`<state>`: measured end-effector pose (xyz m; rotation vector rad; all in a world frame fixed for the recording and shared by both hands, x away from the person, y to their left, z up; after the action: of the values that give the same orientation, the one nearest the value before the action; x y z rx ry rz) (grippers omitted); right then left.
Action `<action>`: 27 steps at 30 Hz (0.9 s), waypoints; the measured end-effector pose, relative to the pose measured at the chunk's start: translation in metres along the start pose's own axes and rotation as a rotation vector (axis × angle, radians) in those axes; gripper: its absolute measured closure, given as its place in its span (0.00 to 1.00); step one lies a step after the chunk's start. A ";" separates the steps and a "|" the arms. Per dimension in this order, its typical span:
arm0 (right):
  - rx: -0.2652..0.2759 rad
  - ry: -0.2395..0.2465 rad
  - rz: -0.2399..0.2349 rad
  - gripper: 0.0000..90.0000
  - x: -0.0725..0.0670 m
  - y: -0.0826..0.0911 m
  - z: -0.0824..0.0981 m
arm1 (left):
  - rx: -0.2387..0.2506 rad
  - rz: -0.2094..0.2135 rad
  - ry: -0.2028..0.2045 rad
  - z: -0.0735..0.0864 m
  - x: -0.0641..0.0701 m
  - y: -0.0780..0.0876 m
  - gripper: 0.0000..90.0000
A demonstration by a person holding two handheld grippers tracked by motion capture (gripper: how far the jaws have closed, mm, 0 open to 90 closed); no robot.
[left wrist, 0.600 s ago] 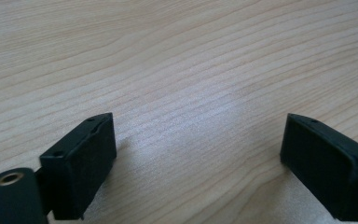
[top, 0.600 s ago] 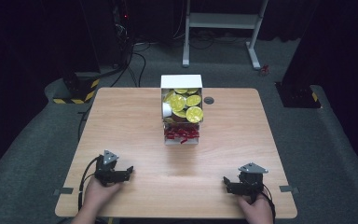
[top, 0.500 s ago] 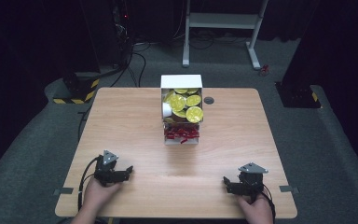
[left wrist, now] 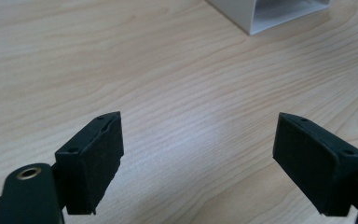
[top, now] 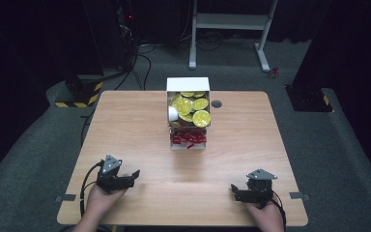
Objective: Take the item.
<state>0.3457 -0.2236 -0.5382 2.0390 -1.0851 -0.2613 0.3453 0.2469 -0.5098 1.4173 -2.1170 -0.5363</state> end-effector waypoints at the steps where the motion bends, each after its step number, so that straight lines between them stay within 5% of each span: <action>1: -0.002 -0.003 0.000 0.09 0.000 0.000 0.000 | 0.004 -0.002 -0.003 -0.001 0.001 0.001 0.20; 27: 0.010 -0.004 0.007 0.08 -0.001 0.001 0.002 | 0.039 0.061 -0.002 -0.030 0.027 0.008 0.19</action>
<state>0.3439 -0.2240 -0.5391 2.0436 -1.0980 -0.2569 0.3500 0.2240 -0.4759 1.3692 -2.1754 -0.4755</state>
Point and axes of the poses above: each handheld gripper's, and its own axes: y roughly backward along the jaws, z roughly out of its underside, x roughly to its right, the point moved 2 cm from there along -y, roughly forward along the jaws, and after that the axes turned 14 degrees about y, right-handed, at the moved point
